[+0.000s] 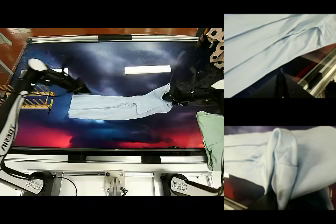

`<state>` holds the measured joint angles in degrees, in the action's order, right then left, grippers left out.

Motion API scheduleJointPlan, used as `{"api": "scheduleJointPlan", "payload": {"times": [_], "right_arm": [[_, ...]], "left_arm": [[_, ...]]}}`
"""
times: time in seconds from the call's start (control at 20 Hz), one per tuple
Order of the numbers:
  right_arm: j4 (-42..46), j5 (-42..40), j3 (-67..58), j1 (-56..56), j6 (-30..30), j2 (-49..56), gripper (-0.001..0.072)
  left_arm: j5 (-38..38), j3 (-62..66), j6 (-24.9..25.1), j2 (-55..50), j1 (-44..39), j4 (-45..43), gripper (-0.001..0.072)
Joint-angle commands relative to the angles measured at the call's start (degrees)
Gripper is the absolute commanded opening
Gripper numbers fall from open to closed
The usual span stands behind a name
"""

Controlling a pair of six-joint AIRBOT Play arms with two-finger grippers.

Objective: Fold the shirts.

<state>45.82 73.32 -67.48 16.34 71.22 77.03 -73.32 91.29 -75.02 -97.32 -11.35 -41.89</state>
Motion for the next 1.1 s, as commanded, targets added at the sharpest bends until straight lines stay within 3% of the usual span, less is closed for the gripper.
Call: {"api": "scheduleJointPlan", "payload": {"times": [0.0,0.2,0.45,0.65,0.9,1.05], "right_arm": [[-0.3,3.5,-0.1,0.0,3.8,-7.7,0.0068],[1.5,6.5,-0.1,0.0,8.2,-14.9,0.0068],[1.9,7.6,-0.1,0.0,12.5,-20.4,0.0068],[1.7,8.2,-0.1,0.0,14.0,-23.1,0.0067],[1.2,8.5,-0.1,-0.1,14.4,-23.4,0.0068],[1.7,6.4,-0.1,-1.4,14.7,-22.2,0.0068]], "left_arm": [[9.0,0.0,-1.8,-2.6,-10.2,4.6,0.0052],[17.5,0.0,-1.9,-5.7,-18.6,8.6,0.0033],[19.4,0.1,-1.7,-11.4,-25.9,14.2,0.0033],[22.2,0.1,-0.2,-15.1,-30.0,24.9,0.0032],[23.8,0.1,1.5,-12.3,-25.4,25.3,0.0029],[23.3,0.1,1.2,-5.9,-18.1,20.2,0.0030]]}}
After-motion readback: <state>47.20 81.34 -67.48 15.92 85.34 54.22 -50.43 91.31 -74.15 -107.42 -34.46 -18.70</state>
